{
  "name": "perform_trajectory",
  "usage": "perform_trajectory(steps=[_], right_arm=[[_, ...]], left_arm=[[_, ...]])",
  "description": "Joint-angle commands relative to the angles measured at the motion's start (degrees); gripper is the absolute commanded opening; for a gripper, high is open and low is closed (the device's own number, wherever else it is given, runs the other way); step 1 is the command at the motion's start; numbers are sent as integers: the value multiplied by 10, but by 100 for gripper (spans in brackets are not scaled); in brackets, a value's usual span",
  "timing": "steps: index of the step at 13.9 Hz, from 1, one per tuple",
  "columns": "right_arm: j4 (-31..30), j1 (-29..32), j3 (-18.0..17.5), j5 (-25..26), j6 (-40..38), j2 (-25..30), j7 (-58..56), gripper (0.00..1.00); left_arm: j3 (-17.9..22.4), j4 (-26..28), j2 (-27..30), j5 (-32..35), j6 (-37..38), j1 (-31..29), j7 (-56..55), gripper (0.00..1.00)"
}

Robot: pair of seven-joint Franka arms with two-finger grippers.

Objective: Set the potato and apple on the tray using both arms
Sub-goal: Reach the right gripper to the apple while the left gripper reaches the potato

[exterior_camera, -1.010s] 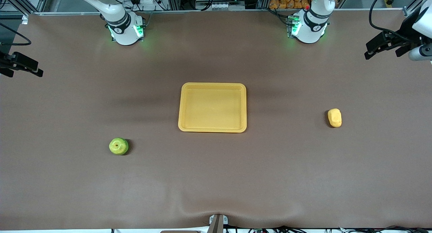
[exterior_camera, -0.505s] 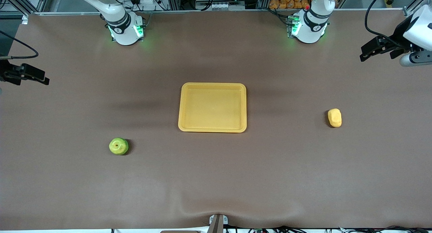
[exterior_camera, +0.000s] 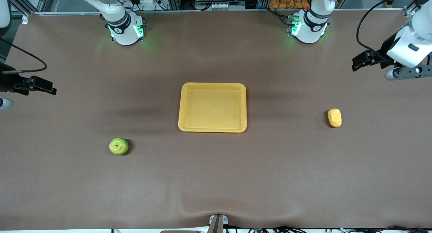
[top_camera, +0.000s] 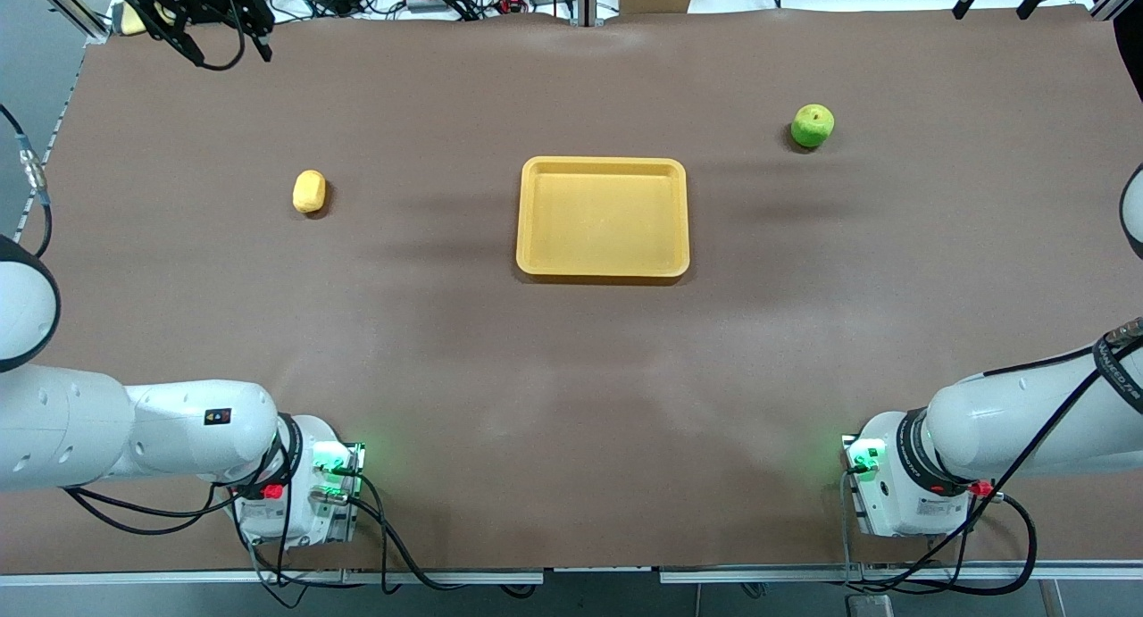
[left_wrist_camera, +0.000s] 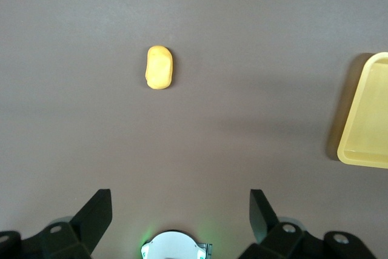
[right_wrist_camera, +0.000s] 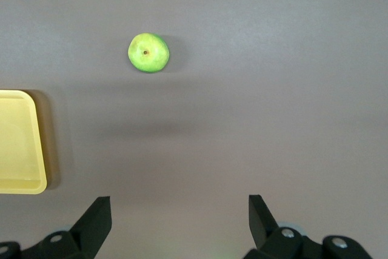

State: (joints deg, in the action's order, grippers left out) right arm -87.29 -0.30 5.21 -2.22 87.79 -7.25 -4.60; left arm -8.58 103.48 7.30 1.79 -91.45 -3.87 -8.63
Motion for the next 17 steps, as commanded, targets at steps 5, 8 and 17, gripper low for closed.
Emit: perform_trajectory(steps=[5, 8, 17], right_arm=[[0, -5, -4, -11, 33, -42, -3, 100], [-1, -14, -4, -11, 48, -56, -1, 100], [0, -24, -4, -11, 113, -118, -1, 100]], left_arm=[[-3, 72, 11, 34, -67, -10, 3, 100], [-3, 121, 10, 37, -134, -21, 3, 100], [-4, 142, -84, 45, -252, -30, 4, 100]])
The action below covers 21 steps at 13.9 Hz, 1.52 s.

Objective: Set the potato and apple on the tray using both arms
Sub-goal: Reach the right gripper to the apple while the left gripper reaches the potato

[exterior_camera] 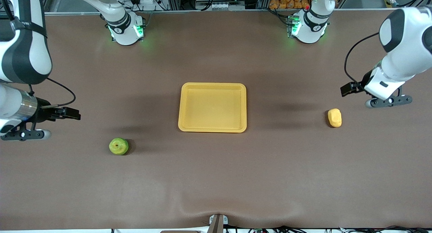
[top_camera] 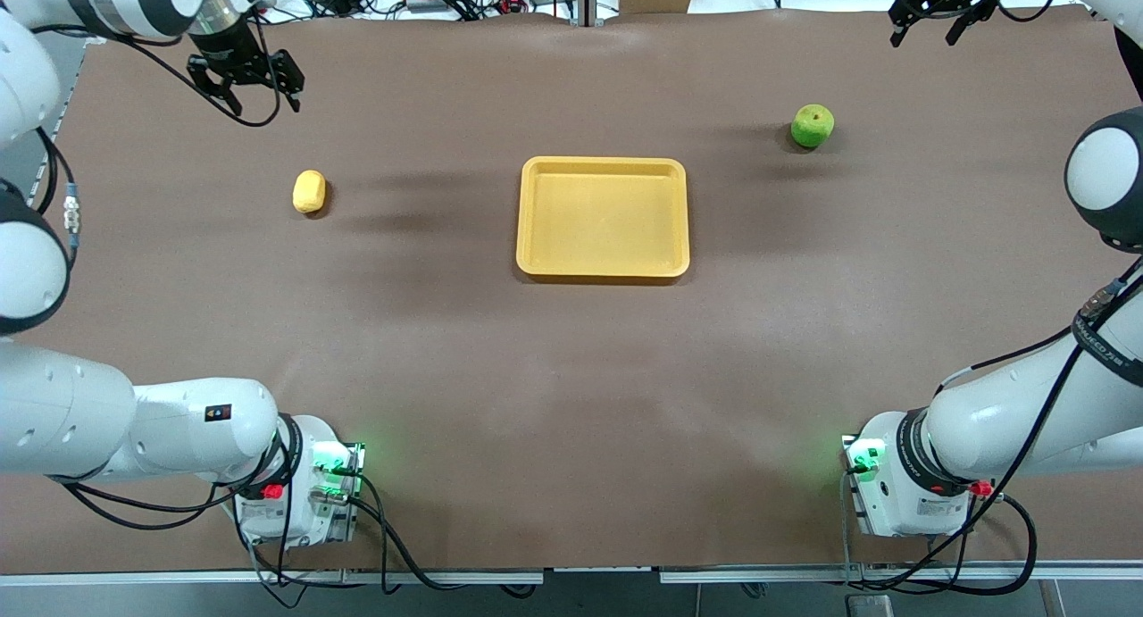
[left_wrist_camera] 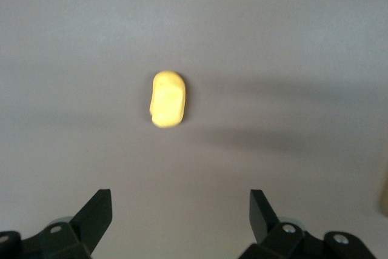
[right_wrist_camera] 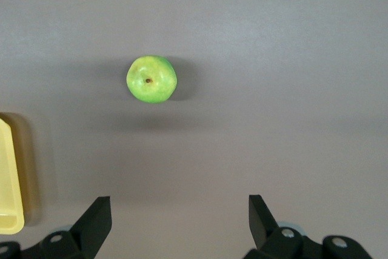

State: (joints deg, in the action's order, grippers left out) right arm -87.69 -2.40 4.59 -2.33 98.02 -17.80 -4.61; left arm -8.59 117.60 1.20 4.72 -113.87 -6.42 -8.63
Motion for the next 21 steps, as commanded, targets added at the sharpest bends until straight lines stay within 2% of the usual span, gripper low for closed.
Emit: perform_trajectory(steps=[1, 8, 12, 16, 21], right_arm=[[3, -4, 2, -10, 23, -20, -1, 100], [2, -12, 2, -29, 67, -72, 0, 100], [1, -16, 2, -31, 95, -94, 1, 100], [-1, -18, 2, -53, 128, -122, 1, 100], [-1, -20, 2, -64, 180, -169, 1, 100]], left_arm=[[-4, 4, -36, 33, -40, -3, 3, 100], [-4, 33, -104, 106, -147, -6, 1, 100], [-4, 63, -145, 136, -242, -22, 1, 100], [-4, 69, -172, 172, -284, -42, 0, 100], [-5, 69, -197, 172, -302, -58, -2, 100]])
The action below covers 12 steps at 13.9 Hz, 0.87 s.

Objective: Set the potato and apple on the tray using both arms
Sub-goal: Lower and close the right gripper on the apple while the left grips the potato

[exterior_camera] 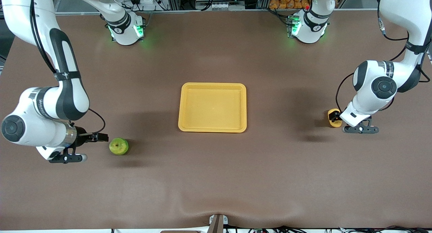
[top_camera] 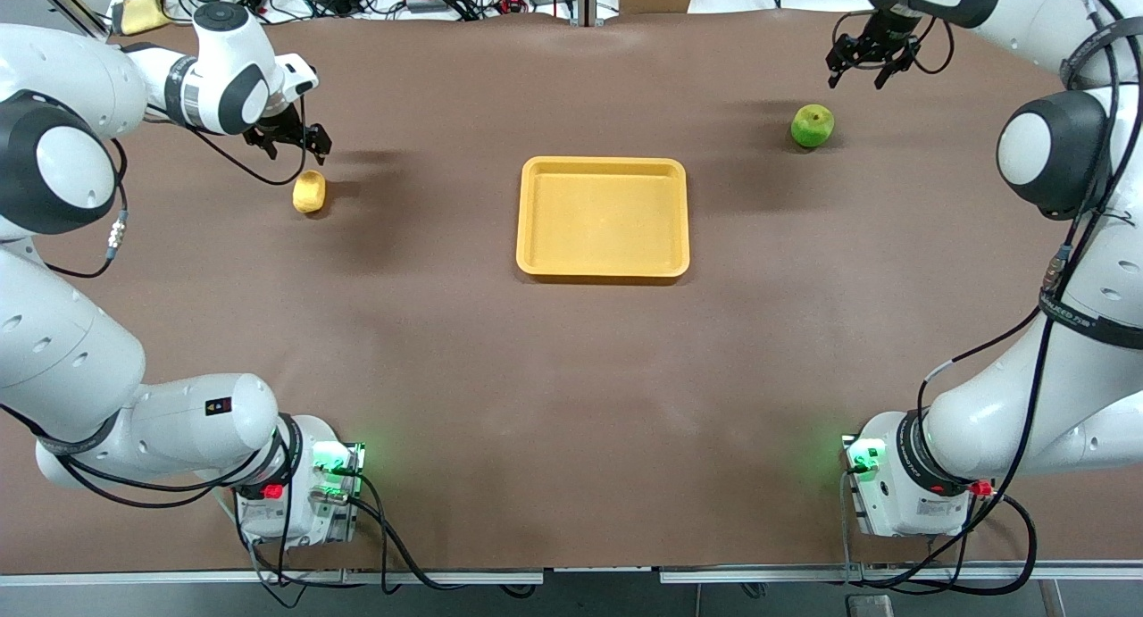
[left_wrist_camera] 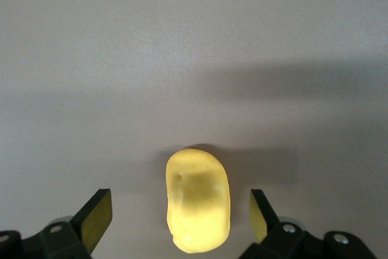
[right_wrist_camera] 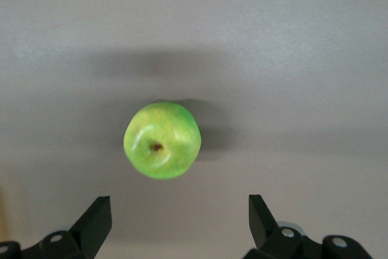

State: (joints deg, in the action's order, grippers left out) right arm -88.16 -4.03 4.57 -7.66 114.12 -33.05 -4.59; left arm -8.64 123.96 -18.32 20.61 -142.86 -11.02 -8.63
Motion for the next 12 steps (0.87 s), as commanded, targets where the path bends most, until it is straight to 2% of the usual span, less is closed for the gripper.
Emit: perform_trajectory(steps=[1, 3, 8, 12], right_arm=[[3, -8, 2, -20, 33, -20, 1, 100], [4, -17, 3, -38, 43, -32, 1, 100], [2, -25, 4, -39, 66, -54, 0, 100], [0, -26, 4, -39, 86, -76, 0, 100]], left_arm=[[-4, 6, -7, 13, -14, -14, -2, 100], [-4, 6, -19, 13, -15, -14, -10, 100], [-4, 21, -44, 13, -64, -19, -19, 100], [-4, 21, -51, 13, -67, -21, -20, 100]])
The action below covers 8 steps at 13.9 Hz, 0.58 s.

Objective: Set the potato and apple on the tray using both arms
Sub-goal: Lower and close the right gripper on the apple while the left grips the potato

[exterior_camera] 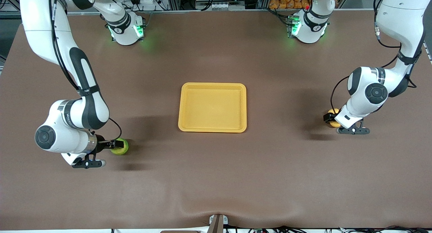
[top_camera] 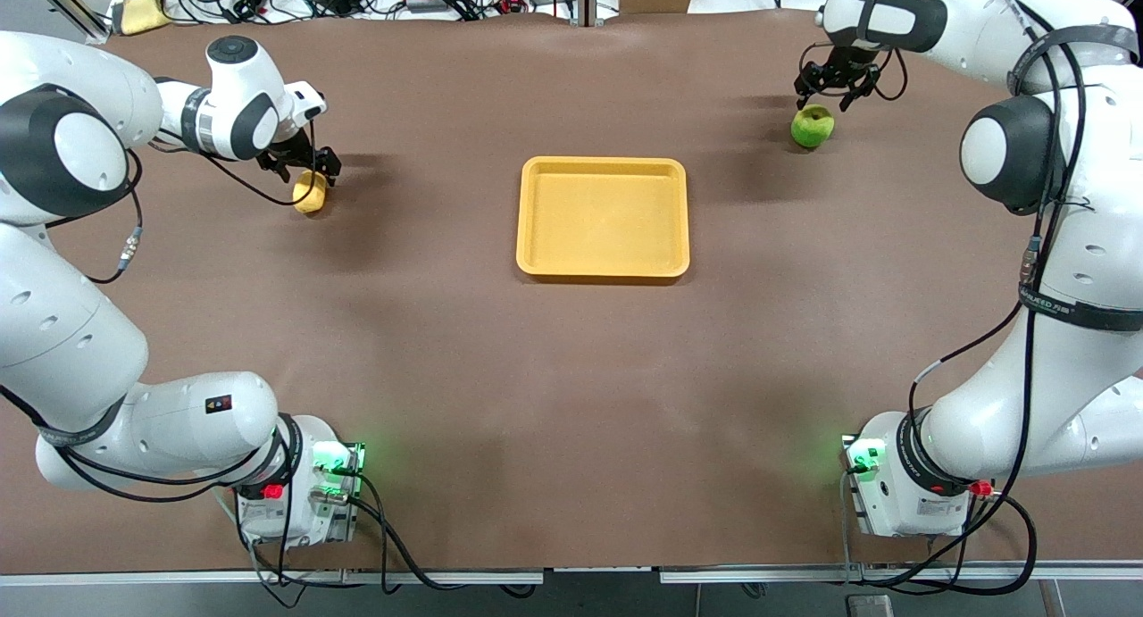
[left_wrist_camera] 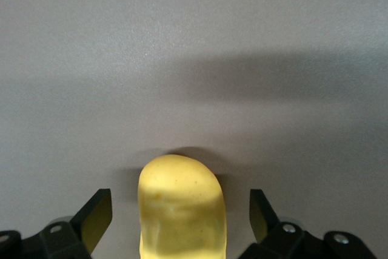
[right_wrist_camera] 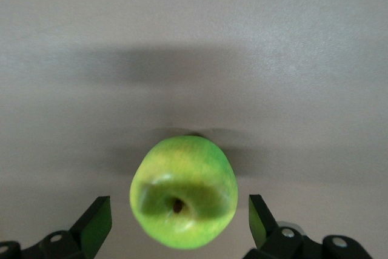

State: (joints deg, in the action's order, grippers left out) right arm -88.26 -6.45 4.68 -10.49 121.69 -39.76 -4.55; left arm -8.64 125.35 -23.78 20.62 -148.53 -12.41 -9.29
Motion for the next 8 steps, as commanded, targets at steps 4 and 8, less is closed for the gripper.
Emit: perform_trajectory(steps=[4, 8], right_arm=[[-16, -3, 2, -11, 36, -12, 1, 100], [-37, -13, 2, -11, 69, -15, 1, 100]], left_arm=[[-4, 10, 4, 13, -11, -7, -16, 100], [-5, 17, 10, 14, -4, -2, -39, 91]])
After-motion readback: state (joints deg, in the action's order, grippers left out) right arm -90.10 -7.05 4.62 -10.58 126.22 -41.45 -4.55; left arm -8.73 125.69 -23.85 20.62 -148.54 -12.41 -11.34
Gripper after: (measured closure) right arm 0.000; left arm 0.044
